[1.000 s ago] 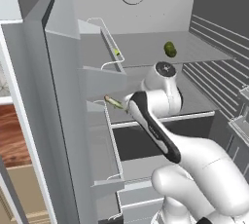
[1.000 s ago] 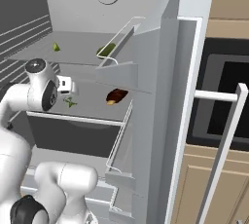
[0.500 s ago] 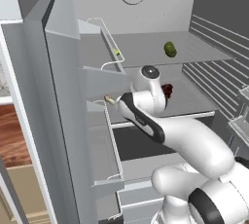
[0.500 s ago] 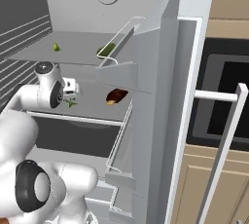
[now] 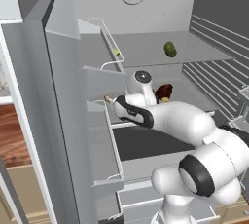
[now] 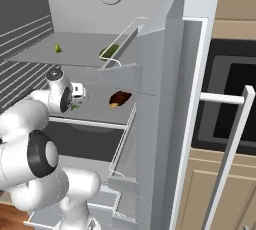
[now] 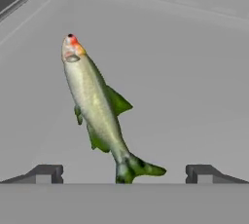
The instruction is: Gather the lemon wedge and cucumber from the fridge and place them on a tray on the dining counter. Then gather the fish and steak from the fridge and place them on the other tray.
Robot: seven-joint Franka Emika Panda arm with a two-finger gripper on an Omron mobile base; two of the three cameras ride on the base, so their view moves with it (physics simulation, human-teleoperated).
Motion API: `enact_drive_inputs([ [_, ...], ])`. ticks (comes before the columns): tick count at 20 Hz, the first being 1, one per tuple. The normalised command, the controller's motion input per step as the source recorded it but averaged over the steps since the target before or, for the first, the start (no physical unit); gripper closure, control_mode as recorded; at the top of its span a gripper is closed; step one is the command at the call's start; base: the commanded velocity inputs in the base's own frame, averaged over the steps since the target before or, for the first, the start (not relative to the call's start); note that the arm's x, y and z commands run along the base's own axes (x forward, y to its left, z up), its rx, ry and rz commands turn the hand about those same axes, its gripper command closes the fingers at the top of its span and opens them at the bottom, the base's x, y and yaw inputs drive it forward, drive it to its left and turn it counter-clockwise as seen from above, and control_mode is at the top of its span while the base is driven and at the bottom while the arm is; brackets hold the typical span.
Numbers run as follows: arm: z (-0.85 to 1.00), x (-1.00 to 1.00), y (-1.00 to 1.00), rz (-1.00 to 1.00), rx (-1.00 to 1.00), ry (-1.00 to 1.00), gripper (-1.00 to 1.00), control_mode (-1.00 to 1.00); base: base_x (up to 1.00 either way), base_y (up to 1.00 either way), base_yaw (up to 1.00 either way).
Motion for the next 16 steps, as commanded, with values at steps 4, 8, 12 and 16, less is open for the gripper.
enact_drive_inputs([
  [4,-0.21,0.50,0.15,0.00,0.00,0.00,-1.00,-1.00,0.00,0.00,0.00],
  [8,-0.20,0.43,0.17,0.00,0.00,0.00,-1.00,-1.00,0.00,0.00,0.00],
  [12,-0.27,0.29,0.17,0.01,0.00,0.01,-1.00,-1.00,0.00,0.00,0.00],
  [16,-0.33,0.04,0.15,0.02,0.00,0.02,-1.00,-1.00,0.00,0.00,0.00],
])
